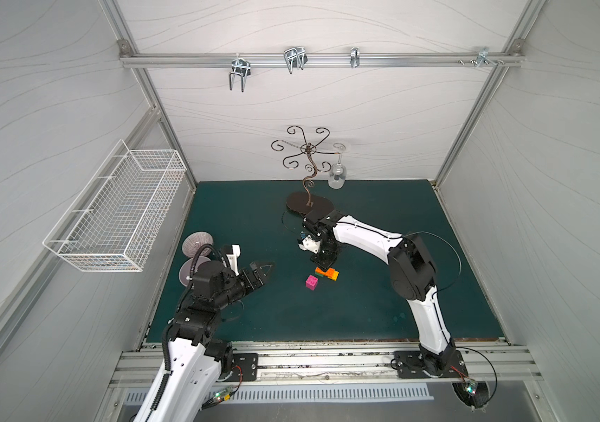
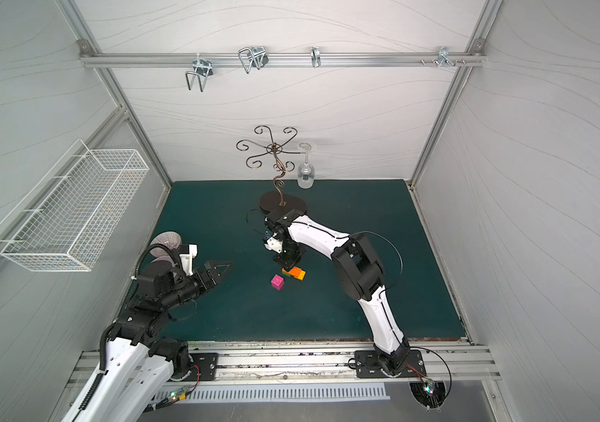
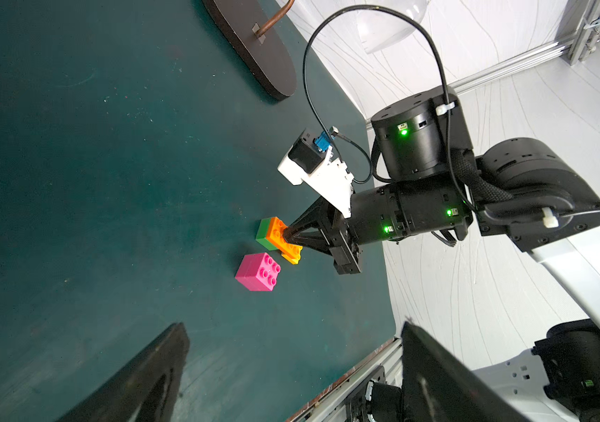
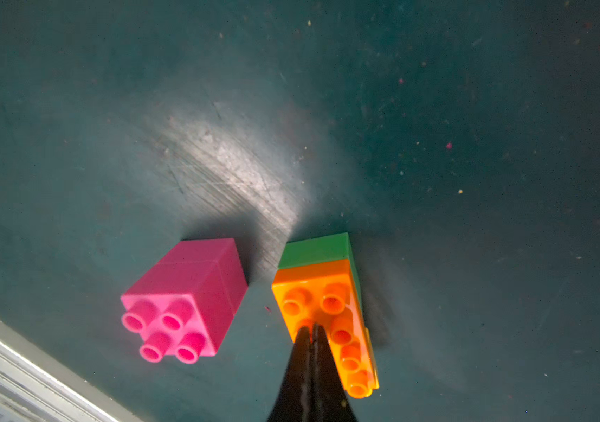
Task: Assemble the letter r with lego
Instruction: Adjust the lego brick at the center of the board.
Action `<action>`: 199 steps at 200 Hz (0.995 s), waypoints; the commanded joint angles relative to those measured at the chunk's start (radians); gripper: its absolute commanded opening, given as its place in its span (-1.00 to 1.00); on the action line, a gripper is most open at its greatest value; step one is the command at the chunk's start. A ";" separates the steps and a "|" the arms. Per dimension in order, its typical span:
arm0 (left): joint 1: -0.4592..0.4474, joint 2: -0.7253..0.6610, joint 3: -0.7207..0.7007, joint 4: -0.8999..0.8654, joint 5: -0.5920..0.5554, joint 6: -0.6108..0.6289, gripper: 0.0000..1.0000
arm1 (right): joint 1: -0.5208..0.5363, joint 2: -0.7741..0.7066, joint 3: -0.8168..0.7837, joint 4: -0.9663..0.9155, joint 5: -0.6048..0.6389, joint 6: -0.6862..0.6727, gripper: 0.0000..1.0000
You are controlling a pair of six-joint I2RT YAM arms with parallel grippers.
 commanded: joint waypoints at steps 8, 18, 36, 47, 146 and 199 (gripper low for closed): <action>-0.003 -0.027 -0.002 0.019 -0.004 0.002 0.88 | 0.013 0.091 0.018 -0.045 0.047 -0.009 -1.00; -0.002 -0.031 -0.005 0.021 -0.004 0.001 0.88 | 0.017 0.115 0.034 -0.069 0.083 -0.011 -1.00; -0.003 -0.031 -0.007 0.022 -0.004 0.001 0.88 | 0.029 0.148 0.050 -0.104 0.141 -0.007 -1.00; -0.003 -0.028 -0.009 0.025 -0.003 0.002 0.88 | 0.036 0.159 0.051 -0.110 0.168 -0.009 -1.00; -0.003 -0.003 -0.006 0.039 -0.002 0.006 0.88 | 0.033 0.125 0.126 -0.102 0.137 0.003 -1.00; -0.002 0.014 -0.003 0.055 -0.003 0.005 0.88 | 0.003 0.028 0.230 -0.120 0.116 -0.009 -0.83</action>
